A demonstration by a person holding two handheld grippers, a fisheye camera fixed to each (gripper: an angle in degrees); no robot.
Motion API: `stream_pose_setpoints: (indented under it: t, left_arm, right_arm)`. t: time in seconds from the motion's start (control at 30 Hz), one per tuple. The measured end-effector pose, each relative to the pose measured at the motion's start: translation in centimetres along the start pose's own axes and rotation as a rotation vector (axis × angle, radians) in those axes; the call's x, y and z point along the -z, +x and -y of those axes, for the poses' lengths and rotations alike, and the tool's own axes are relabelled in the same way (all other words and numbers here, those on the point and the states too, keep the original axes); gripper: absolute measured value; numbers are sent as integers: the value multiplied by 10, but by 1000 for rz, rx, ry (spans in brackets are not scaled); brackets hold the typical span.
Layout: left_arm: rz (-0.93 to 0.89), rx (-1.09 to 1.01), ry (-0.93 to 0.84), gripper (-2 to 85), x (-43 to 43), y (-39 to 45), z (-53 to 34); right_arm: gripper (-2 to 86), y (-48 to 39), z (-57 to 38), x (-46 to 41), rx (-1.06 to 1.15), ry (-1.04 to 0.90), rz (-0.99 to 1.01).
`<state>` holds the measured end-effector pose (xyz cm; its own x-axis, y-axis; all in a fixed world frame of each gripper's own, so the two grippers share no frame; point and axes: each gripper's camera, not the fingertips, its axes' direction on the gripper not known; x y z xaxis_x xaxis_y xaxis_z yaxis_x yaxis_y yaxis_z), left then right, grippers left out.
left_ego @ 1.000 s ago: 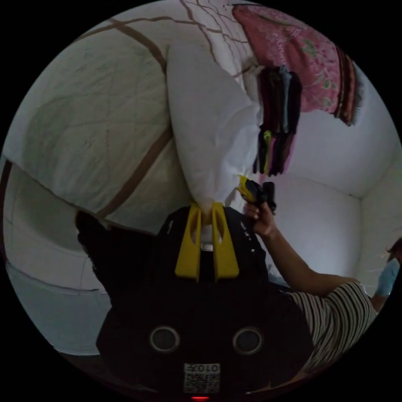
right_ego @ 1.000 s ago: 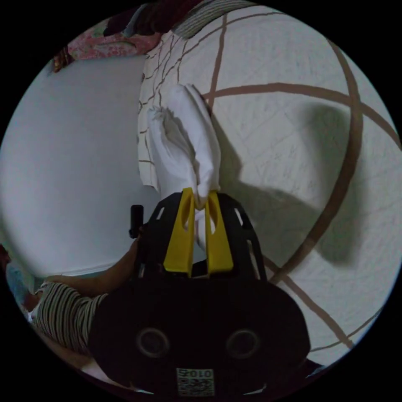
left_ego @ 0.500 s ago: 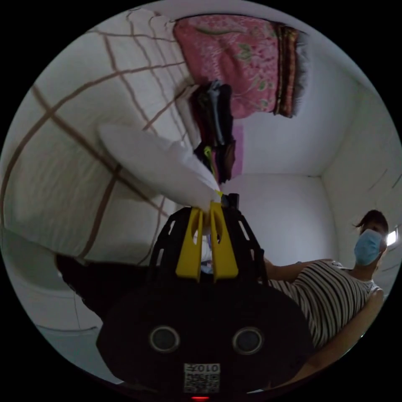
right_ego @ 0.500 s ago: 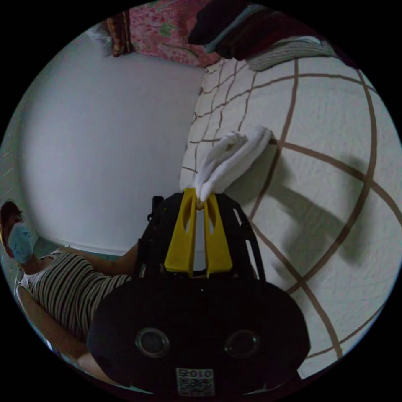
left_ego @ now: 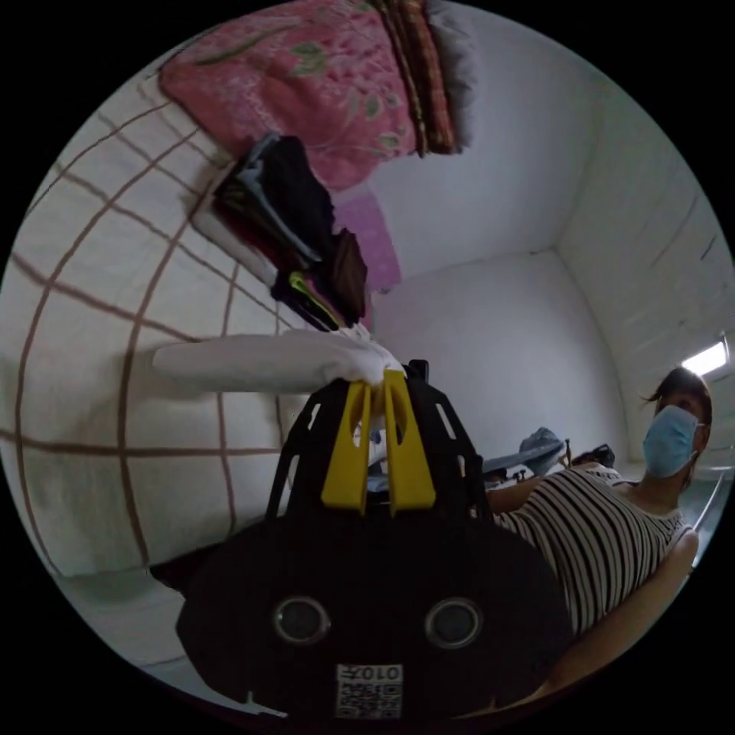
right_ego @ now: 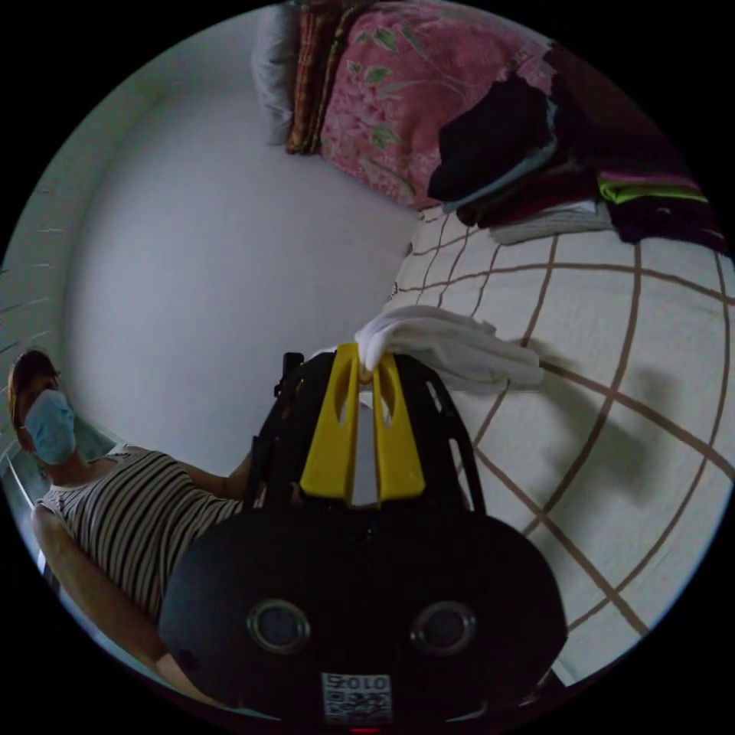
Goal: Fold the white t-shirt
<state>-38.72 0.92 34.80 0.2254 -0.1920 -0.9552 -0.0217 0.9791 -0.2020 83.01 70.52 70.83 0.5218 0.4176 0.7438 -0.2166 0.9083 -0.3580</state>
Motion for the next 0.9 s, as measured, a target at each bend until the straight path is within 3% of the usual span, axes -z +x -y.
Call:
stream_pose_setpoints:
  t: [0.33,0.57,0.7,0.9]
  left_arm:
    - [-23,-159,-255,58,-73,115,73]
    - [-39,-84,-297,59,-112,137,142]
    - [-32,-114,-279,58,-117,155,211]
    - [21,-397,-219,57,-105,247,373]
  right_arm:
    - [49,-85,-44,116,7,108,-66]
    - [49,-98,-29,148,-72,91,-95]
    - [50,-103,27,161,-56,103,-39]
    - [49,-169,169,191,220,160,-83]
